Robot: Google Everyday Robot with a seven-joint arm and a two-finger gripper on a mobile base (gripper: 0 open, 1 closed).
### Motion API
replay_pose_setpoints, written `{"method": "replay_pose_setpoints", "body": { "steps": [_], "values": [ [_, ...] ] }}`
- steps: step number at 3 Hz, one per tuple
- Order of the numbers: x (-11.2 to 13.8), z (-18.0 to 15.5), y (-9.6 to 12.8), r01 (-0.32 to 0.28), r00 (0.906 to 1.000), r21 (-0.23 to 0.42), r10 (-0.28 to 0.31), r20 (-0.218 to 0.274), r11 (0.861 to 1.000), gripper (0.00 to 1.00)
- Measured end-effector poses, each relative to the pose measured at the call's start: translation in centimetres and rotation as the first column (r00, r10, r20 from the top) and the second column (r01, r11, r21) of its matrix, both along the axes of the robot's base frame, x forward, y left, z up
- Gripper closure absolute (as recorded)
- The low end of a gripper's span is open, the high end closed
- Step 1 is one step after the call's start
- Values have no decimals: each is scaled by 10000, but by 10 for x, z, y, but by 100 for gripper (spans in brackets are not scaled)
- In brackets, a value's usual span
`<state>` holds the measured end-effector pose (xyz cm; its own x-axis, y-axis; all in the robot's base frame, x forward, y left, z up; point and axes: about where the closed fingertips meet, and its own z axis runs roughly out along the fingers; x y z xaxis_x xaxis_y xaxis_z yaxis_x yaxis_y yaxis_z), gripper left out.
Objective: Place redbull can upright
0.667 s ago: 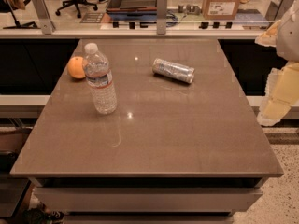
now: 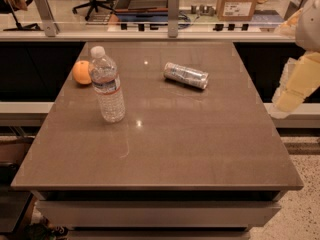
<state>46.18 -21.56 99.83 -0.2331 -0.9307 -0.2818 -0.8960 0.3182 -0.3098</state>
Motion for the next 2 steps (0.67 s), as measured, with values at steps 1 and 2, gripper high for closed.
{"method": "replay_pose_setpoints", "body": {
  "steps": [1,2],
  "values": [
    [35,8,1,575,9983,939,-577,-13,9939,0],
    [72,13,6,1199,9928,1645,-1184,-185,9791,0]
  ]
}}
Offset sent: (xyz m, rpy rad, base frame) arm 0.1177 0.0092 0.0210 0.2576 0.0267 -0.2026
